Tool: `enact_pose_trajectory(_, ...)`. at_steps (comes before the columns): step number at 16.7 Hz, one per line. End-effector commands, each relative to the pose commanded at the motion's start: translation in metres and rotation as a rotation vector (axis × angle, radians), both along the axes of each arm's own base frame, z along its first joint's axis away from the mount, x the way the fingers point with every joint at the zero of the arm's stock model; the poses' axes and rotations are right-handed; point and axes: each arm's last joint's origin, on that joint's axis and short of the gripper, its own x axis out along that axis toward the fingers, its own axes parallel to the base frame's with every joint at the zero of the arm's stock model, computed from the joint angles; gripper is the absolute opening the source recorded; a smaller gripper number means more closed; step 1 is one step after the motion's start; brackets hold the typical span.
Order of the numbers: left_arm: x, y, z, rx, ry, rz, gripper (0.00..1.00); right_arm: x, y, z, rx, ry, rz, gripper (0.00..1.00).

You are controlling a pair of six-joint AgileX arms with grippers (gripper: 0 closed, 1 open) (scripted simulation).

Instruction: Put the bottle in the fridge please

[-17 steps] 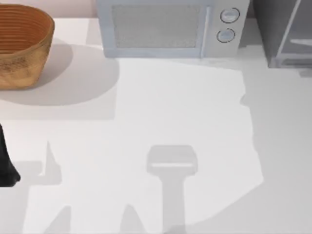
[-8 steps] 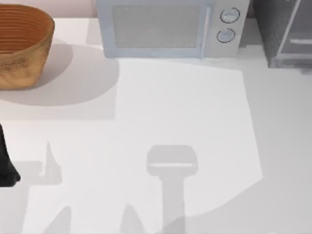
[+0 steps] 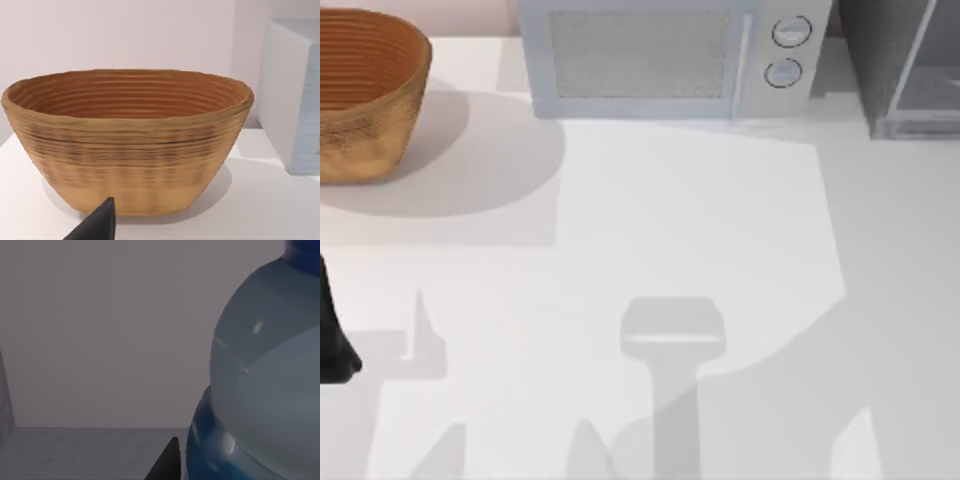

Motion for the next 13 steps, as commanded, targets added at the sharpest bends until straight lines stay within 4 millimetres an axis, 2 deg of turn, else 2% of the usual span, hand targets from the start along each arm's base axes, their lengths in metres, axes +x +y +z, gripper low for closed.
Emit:
enact_pose_trajectory(3, 0.0, 0.0, 0.0, 0.0, 0.0, 0.0, 1.0, 0.0132, 0.0018, -0.0018, 0.002, 0.01, 0.001, 0.01)
enact_pose_trajectory(7, 0.0, 0.0, 0.0, 0.0, 0.0, 0.0, 1.0, 0.0137, 0.0019, -0.002, 0.002, 0.011, 0.0, 0.01)
enact_pose_trajectory(13, 0.0, 0.0, 0.0, 0.0, 0.0, 0.0, 1.0, 0.0137, 0.0019, -0.002, 0.002, 0.011, 0.0, 0.46)
